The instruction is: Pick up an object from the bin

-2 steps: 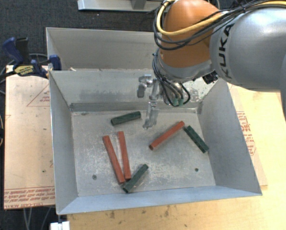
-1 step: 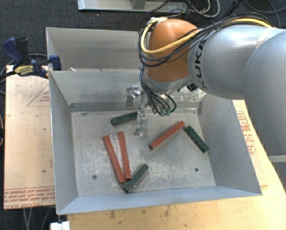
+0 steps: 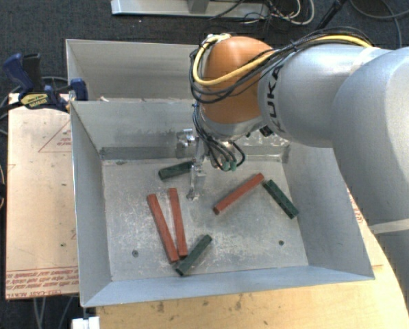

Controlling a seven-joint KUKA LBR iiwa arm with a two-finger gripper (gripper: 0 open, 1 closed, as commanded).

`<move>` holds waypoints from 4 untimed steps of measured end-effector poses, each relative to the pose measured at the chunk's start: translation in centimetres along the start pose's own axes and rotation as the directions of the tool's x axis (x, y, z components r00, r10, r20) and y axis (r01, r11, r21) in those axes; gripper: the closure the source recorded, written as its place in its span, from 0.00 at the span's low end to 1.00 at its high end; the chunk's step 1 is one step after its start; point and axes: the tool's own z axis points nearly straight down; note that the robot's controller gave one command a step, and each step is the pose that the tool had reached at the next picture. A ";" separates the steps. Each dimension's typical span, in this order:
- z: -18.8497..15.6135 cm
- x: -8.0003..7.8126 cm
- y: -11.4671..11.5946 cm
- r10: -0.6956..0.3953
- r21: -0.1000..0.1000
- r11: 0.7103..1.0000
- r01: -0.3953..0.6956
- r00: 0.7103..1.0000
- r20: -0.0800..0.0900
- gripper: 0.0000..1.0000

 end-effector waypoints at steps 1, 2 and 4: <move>0.2 -1.4 0.6 -0.052 0.000 0.999 0.052 0.999 0.007 0.00; 5.3 -0.7 0.8 0.050 0.000 0.999 -0.050 0.999 0.001 0.00; 5.0 -1.5 -0.5 0.031 -0.001 1.000 -0.031 0.999 0.009 1.00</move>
Offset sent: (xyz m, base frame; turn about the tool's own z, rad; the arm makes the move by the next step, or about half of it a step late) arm 0.0053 0.0080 -0.0522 0.0511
